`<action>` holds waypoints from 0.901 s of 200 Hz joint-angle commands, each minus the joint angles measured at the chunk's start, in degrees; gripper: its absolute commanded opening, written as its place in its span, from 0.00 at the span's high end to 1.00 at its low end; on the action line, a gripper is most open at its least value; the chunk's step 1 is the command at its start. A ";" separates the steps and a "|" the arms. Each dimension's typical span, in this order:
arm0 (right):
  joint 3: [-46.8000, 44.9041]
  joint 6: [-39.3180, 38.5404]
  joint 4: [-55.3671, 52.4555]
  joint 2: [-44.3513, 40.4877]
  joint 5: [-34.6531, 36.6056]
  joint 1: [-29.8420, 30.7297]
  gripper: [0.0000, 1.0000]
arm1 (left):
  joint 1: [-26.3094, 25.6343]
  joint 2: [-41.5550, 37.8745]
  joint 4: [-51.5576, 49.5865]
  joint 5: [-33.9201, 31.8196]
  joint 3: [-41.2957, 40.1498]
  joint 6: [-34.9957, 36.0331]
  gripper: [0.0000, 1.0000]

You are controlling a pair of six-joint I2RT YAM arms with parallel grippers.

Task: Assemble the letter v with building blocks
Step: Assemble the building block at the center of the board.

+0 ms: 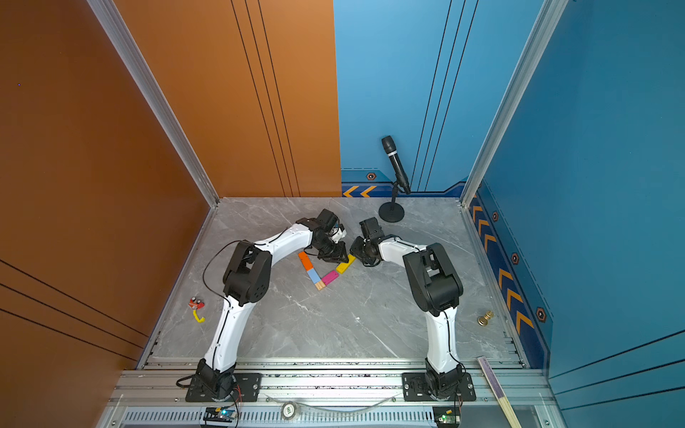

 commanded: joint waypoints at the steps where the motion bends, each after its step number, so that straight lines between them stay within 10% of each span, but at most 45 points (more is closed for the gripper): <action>1: -0.88 0.33 -2.60 -0.14 2.33 -0.06 0.65 | 0.27 0.07 -2.48 -1.91 -1.33 0.55 0.69; 180: -2.25 3.98 -2.76 -0.20 4.77 -1.36 0.66 | -0.18 0.32 -2.48 -0.66 3.27 -0.37 0.67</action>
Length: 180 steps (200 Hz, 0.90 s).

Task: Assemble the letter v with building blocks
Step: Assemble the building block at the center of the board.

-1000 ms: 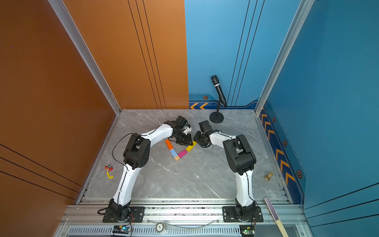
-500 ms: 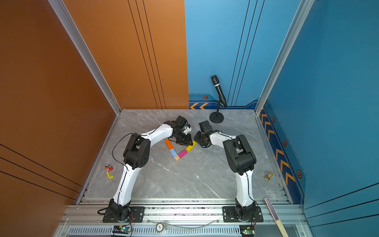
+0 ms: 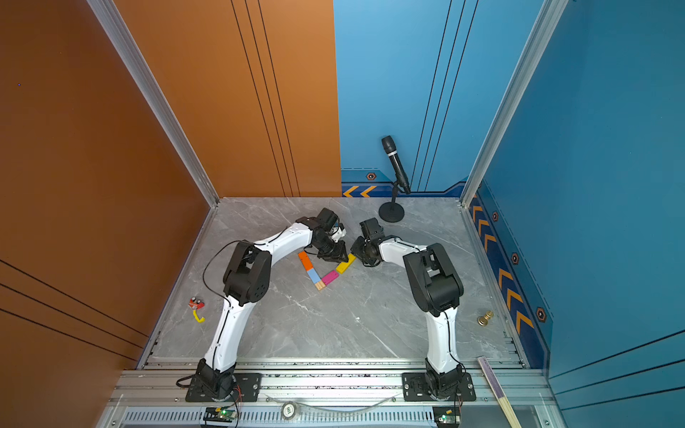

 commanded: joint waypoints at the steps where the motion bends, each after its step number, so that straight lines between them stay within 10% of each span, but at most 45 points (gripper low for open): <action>1: -1.43 0.94 -3.67 -0.05 3.16 -0.98 0.66 | -0.15 0.32 -1.34 -0.42 1.86 -0.36 0.67; 180: 10.99 -5.57 -13.35 8.24 3.65 0.19 0.78 | 0.32 -0.76 -1.26 -1.64 3.56 -1.02 0.67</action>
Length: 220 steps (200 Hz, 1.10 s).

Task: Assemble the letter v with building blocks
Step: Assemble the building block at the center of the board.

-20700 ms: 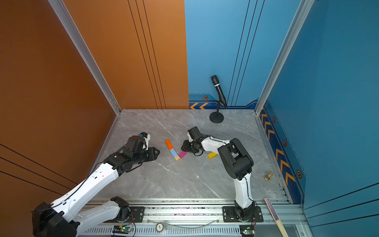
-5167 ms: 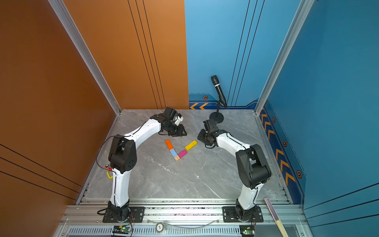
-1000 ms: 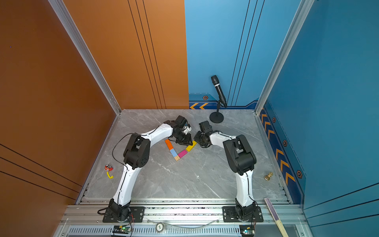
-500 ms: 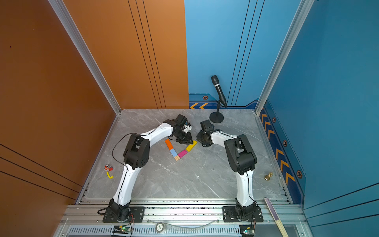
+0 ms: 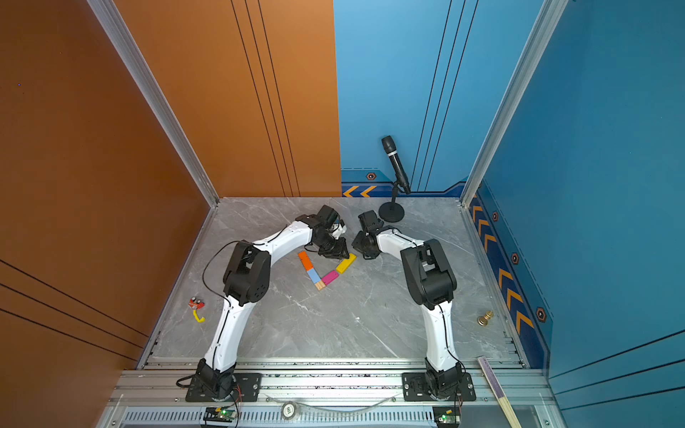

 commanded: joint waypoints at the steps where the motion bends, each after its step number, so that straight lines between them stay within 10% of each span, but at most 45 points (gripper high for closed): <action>1: 0.03 -0.93 -3.49 2.74 -1.13 0.78 0.78 | 0.35 -0.76 -1.26 -0.94 1.61 -0.54 0.67; 220: -6.27 1.28 -1.06 -1.01 -2.25 2.34 0.99 | 0.59 0.04 -1.26 -1.73 -0.27 -0.06 0.67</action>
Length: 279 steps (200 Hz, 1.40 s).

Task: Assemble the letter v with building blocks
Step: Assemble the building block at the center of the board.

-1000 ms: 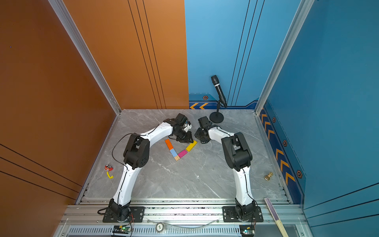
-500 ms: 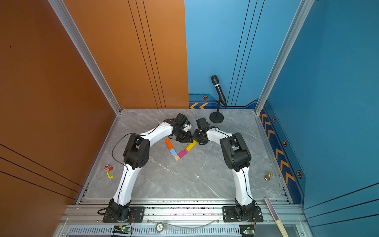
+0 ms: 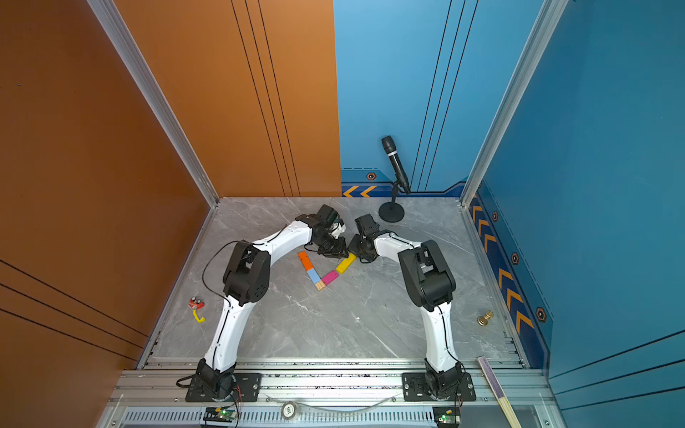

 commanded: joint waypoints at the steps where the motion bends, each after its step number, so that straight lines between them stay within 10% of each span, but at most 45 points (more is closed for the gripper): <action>1: -2.65 0.77 -4.73 0.14 0.10 0.58 1.00 | 0.31 0.04 -1.26 -0.68 -0.29 -0.11 0.67; 279: -4.32 1.34 -4.57 -1.89 0.56 0.49 0.98 | -0.11 -0.37 -1.26 0.48 -3.29 0.11 0.72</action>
